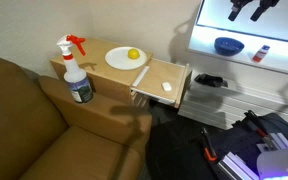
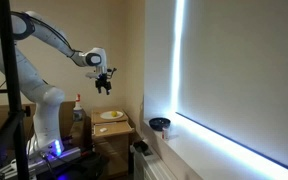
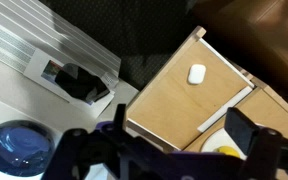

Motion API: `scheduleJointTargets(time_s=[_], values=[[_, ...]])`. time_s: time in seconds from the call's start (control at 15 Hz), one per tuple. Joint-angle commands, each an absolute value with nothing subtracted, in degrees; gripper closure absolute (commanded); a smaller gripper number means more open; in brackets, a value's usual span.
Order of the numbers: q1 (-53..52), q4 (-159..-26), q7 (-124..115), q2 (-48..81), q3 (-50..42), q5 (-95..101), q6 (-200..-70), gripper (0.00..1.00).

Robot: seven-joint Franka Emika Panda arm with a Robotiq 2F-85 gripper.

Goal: Pick the white object on the drawer and put it on the plate, then close the drawer and pick the bottle on the windowsill and put it on the cabinet

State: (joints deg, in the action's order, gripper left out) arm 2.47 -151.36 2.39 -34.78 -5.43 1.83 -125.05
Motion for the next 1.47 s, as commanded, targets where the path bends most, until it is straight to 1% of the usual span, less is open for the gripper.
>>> scheduleJointTargets(time_s=[0.0, 0.2, 0.53, 0.6, 0.67, 0.8, 1.0, 1.4], values=[[3.0, -151.3, 2.7, -34.7, -5.0, 1.5, -124.9, 0.0], [0.4, -151.4, 2.6, -28.7, -4.1, -1.0, -129.7, 0.0], [-2.0, -149.4, -0.8, -18.0, 0.6, -0.9, -139.9, 0.0], [-1.8, -148.9, -1.9, -16.4, 1.4, 0.0, -140.4, 0.0], [-1.9, -151.0, -0.5, -21.0, 0.5, -1.1, -138.6, 0.0], [-2.1, -150.7, -1.0, -19.2, 0.9, -1.0, -139.2, 0.0], [-2.0, -150.7, -1.0, -20.2, 0.7, -1.0, -139.1, 0.0], [-7.0, -150.1, -1.1, -5.8, 4.0, -6.9, -141.9, 0.0]])
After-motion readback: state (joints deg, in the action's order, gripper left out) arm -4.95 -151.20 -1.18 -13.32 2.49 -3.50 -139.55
